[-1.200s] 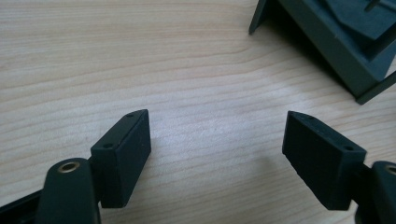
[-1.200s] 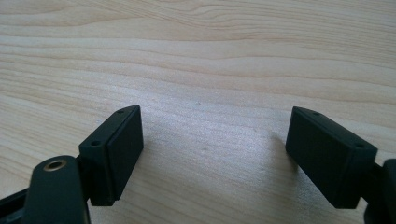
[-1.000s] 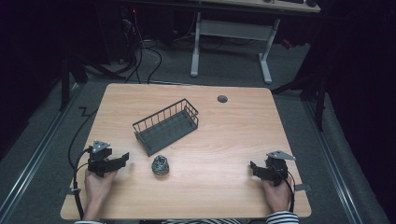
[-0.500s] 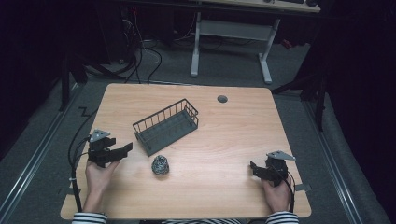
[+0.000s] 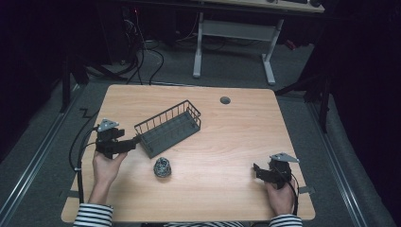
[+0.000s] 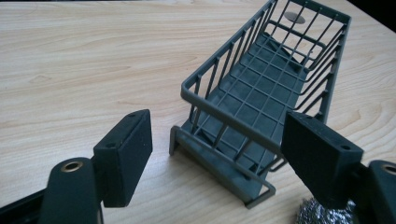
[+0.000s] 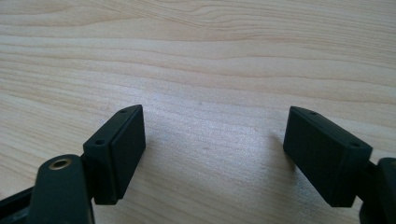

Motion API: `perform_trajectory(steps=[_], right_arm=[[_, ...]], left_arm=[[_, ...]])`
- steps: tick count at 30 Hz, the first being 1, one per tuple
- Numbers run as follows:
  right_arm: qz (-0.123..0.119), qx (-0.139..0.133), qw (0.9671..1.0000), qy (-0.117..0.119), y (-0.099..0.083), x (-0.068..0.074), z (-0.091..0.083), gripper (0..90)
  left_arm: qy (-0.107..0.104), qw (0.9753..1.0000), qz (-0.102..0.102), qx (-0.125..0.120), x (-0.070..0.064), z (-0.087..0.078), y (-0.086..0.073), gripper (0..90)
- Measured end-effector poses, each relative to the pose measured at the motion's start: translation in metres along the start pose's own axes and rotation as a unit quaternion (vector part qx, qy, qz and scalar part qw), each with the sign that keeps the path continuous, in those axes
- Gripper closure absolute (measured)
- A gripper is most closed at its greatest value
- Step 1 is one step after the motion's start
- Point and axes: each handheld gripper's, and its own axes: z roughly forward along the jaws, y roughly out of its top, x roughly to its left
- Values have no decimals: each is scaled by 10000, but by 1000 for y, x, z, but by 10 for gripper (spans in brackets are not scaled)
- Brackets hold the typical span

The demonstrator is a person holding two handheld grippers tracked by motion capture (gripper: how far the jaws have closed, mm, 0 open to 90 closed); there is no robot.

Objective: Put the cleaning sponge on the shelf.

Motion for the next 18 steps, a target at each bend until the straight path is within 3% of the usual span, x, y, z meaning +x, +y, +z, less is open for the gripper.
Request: perform_trajectory(steps=[10, 18], right_arm=[[-7, -2, 10000, 3, 0, 0, 0, 211], [-8, -3, 10000, 3, 0, 0, 0, 211]], left_arm=[[142, 9998, 117, 85, -4, 19, 12, 308], [226, 9995, 99, 208, -5, 28, 14, 394]])
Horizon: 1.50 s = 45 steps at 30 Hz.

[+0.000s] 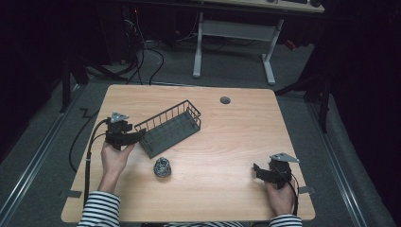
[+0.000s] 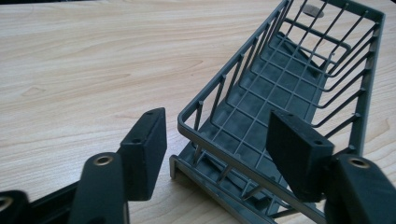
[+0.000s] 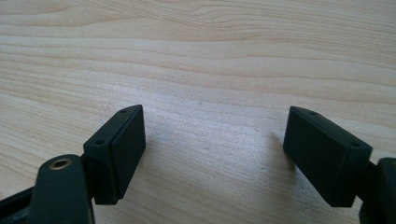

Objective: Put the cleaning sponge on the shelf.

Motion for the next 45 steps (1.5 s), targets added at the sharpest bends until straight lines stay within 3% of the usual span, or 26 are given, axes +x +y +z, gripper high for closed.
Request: perform_trajectory(steps=[10, 35, 41, 45], right_arm=[[-1, 0, 10000, -3, 0, 0, 0, 212], [-1, -1, 10000, -1, 0, 0, 0, 212], [0, 0, 10000, -1, 0, 0, 0, 212], [-1, 0, 10000, 0, 0, 0, 0, 212]], left_arm=[[51, 10000, -37, 71, 0, 6, 0, 512], [-117, 9999, -54, 24, -19, 35, 16, 541], [-164, 9998, -115, 39, -19, 42, 15, 528], [-175, 9997, -141, 3, -18, 40, 15, 410]])
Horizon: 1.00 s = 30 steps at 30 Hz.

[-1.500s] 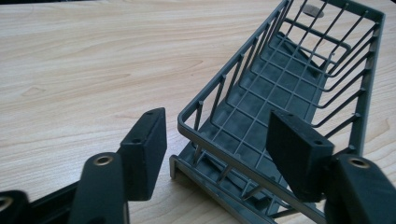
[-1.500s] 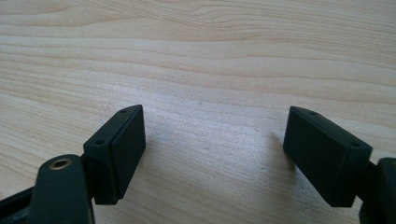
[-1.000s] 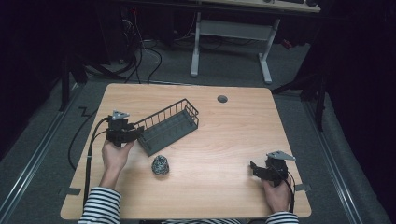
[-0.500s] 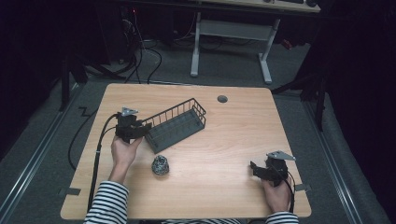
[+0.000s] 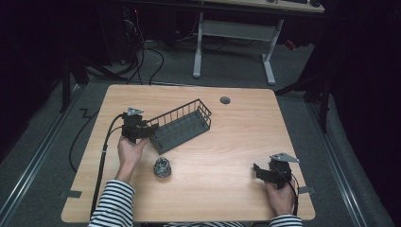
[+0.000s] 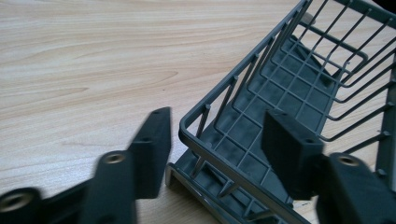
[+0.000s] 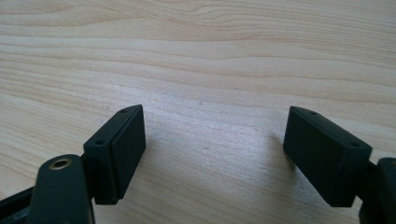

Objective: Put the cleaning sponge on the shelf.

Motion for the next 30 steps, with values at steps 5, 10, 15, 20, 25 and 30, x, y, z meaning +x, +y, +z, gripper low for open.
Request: perform_trajectory(steps=[5, 10, 15, 20, 25, 30], right_arm=[[-3, -1, 10000, 1, 0, 0, 0, 213], [-5, -3, 10000, 3, 0, 0, 0, 213], [-1, 1, 10000, 3, 0, 0, 0, 213], [3, 3, 10000, 2, 0, 0, 0, 213], [-1, -1, 10000, 1, 0, 0, 0, 213], [3, 2, 10000, 4, 0, 0, 0, 213]], left_arm=[[9, 9999, 44, -139, 2, -16, 2, 294], [-5, 9996, 124, -245, 7, -37, -1, 281], [4, 9996, 205, -190, 12, -52, -10, 269], [7, 9995, 276, -163, 14, -63, -21, 249], [-13, 9994, 328, -66, 16, -69, -32, 241], [-16, 9992, 408, 40, 16, -73, -44, 232]])
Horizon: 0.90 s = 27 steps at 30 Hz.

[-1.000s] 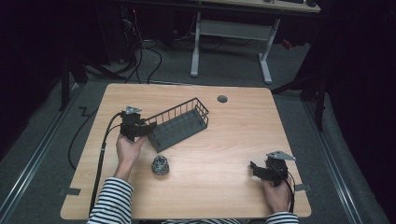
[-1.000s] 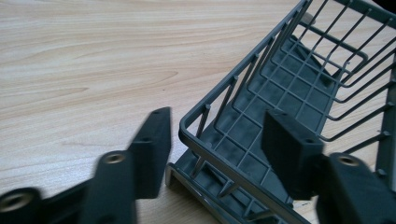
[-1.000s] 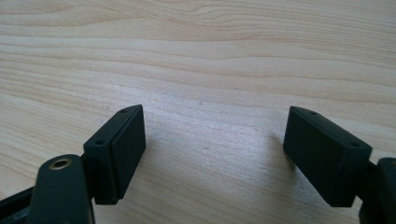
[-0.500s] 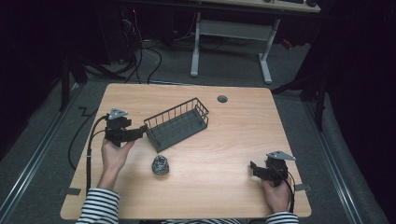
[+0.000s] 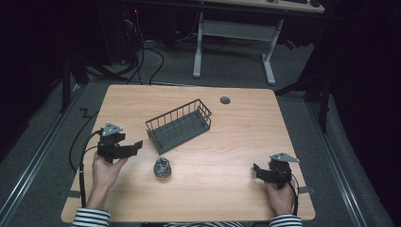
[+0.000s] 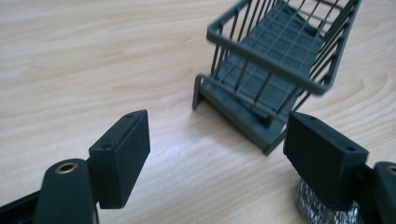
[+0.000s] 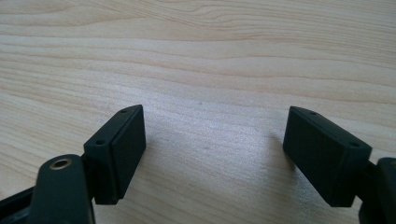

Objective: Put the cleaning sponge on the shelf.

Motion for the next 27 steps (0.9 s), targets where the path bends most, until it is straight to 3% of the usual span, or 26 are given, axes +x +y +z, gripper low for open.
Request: perform_trajectory(steps=[5, 9, 14, 18, 27], right_arm=[[2, 2, 10000, -1, 0, 0, 0, 213], [2, 1, 10000, -1, 0, 0, 0, 213], [-4, -3, 10000, -2, 0, 0, 0, 213], [2, 2, 10000, -1, 0, 0, 0, 214], [3, 2, 10000, 0, 0, 0, 0, 214]], left_arm=[[-63, 9999, -18, 148, 0, -2, -14, 220], [-195, 9993, 85, 319, -7, -2, -26, 208], [-214, 9984, 136, 498, -7, 1, -34, 177], [-297, 9982, 161, 500, -10, 0, -39, 173], [-569, 9953, 467, 627, -29, 1, -49, 151]])
